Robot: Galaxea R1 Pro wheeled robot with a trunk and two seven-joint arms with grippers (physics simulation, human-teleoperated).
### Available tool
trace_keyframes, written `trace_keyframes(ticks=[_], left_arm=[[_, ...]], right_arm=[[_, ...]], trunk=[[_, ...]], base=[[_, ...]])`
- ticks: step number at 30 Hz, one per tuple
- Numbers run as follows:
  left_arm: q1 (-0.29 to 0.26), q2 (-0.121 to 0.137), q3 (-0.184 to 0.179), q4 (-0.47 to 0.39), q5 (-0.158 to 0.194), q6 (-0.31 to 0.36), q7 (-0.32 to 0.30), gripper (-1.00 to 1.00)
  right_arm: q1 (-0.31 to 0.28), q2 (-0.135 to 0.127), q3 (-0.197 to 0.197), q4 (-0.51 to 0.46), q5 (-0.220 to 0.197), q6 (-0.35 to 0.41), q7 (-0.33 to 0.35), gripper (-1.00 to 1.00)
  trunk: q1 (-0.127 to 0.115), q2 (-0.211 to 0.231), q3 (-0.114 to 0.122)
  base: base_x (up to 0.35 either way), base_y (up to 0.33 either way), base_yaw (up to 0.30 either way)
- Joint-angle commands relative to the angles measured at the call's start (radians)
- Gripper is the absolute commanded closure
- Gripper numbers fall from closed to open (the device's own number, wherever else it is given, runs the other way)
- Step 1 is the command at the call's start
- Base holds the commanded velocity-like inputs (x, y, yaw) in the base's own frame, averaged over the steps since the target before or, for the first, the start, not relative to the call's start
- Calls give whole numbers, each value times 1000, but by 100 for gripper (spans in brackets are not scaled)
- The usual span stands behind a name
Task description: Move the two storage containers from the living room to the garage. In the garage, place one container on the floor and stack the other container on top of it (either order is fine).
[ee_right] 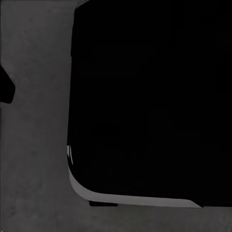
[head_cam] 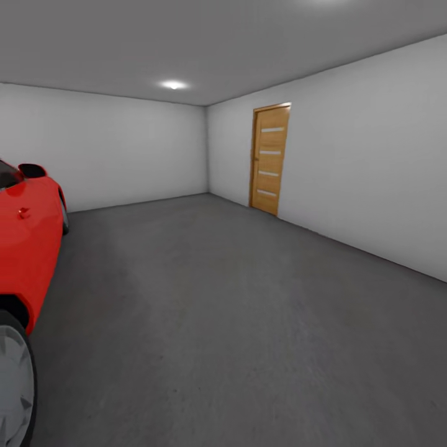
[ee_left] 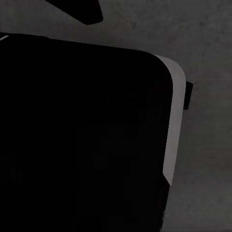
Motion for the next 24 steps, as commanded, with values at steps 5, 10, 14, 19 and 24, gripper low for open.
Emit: trace_keyframes(ticks=[5,10,14,19,24], left_arm=[[0,0,3,0,5,-2,0,-100],[0,0,3,0,5,-2,0,-100],[0,0,3,0,5,-2,1,-100],[0,-1,3,0,5,-2,0,-100],[0,-1,3,0,5,-2,1,-100]], right_arm=[[0,0,0,-1,-1,-2,0,-100],[0,0,0,-1,-1,-2,0,-100],[0,0,0,-1,-1,-2,0,-100],[0,1,0,-1,-1,-2,0,-100],[0,0,0,-1,-1,-2,0,-100]], trunk=[[1,0,-1],[1,0,-1],[1,0,-1],[1,0,-1],[1,0,-1]], base=[[324,0,276],[324,0,276],[324,0,276],[324,0,277],[324,0,277]])
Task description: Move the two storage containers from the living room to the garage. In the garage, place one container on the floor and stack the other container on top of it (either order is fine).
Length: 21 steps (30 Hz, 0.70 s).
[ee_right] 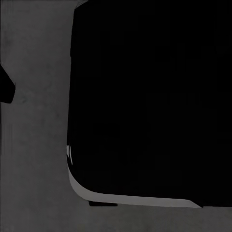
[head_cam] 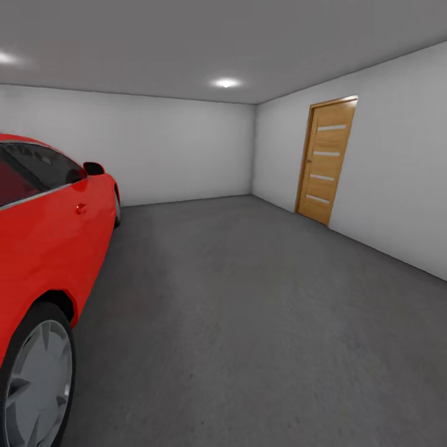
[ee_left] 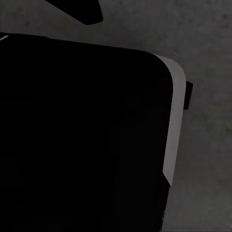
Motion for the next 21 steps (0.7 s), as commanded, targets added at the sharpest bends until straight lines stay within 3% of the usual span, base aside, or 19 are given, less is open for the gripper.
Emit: trace_keyframes(ticks=[1,9,17,21], left_arm=[[0,-1,3,0,5,-2,0,-100],[0,-1,3,0,5,-2,0,-100],[0,-1,3,0,5,-2,0,-100],[0,-1,3,0,5,-3,0,-100]], right_arm=[[0,0,0,-1,-1,-2,0,-100],[0,-4,0,-1,-2,-1,0,-100],[0,-7,0,-1,-2,-2,0,-100],[0,-7,0,-1,-2,-2,0,-100]], trunk=[[1,0,-1],[1,0,-1],[1,0,-1],[1,0,-1]], base=[[324,0,277],[324,0,183],[324,0,9],[324,0,-142]])
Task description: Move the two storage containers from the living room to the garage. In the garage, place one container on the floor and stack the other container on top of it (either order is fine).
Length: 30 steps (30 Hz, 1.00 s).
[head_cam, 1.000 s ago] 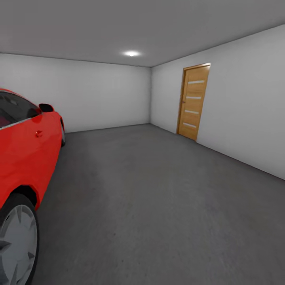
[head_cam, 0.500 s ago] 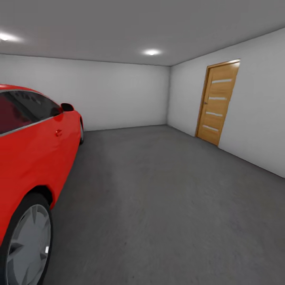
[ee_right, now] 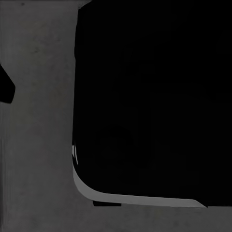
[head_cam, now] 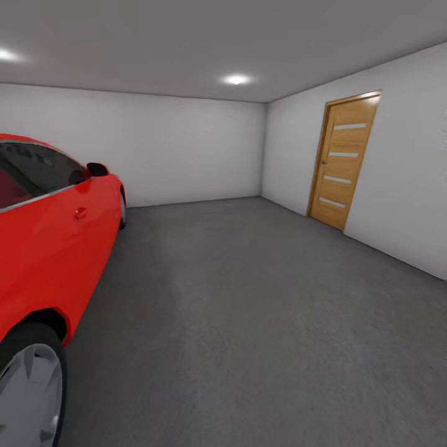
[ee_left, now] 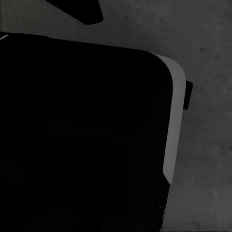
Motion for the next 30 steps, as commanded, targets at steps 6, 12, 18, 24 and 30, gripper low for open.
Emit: trace_keyframes(ticks=[6,12,18,24,30], left_arm=[[0,0,3,0,5,-3,0,-100],[0,0,3,0,5,-3,0,-100],[0,0,3,0,5,-3,0,-100],[0,0,3,0,5,-3,0,-100],[0,0,3,0,5,-3,0,-100]], right_arm=[[0,0,0,-1,-1,-2,0,-100],[0,0,0,-1,0,-2,0,-100],[0,0,0,-1,1,-2,0,-100],[0,0,0,-2,1,-2,0,-100],[0,0,0,-1,1,-2,0,-100]], trunk=[[1,0,-1],[1,0,-1],[1,0,-1],[1,0,-1],[1,0,-1]], base=[[324,0,-228],[324,0,-243],[324,0,-245],[324,0,-245],[324,0,-245]])
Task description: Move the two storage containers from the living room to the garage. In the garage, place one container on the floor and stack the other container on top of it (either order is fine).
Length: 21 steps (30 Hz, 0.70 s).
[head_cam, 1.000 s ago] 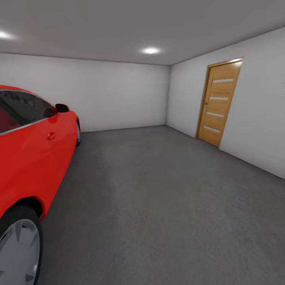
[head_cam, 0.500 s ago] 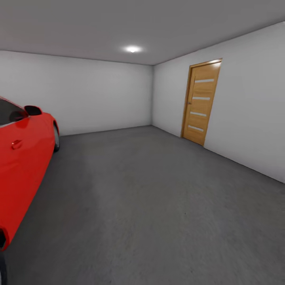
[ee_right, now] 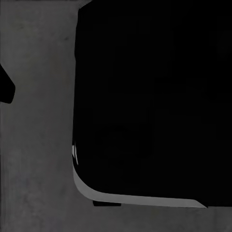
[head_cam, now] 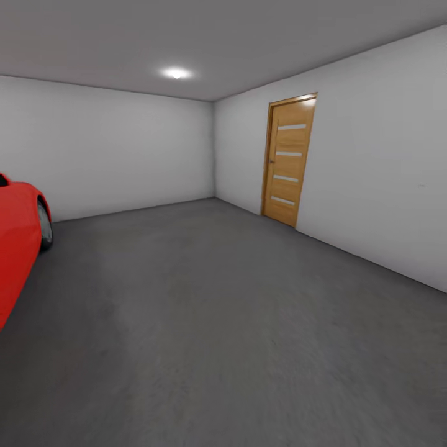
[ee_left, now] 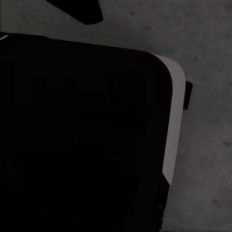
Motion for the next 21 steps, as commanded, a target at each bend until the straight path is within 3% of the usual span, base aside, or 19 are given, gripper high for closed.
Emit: trace_keyframes(ticks=[1,21], left_arm=[[0,0,3,0,5,-3,0,-100],[0,0,3,0,5,-1,1,-100]], right_arm=[[0,0,0,-1,-1,-2,0,-100],[0,3,13,-1,7,3,1,-100]], trunk=[[1,0,-1],[1,0,-1]], base=[[324,0,-140],[324,0,-12]])
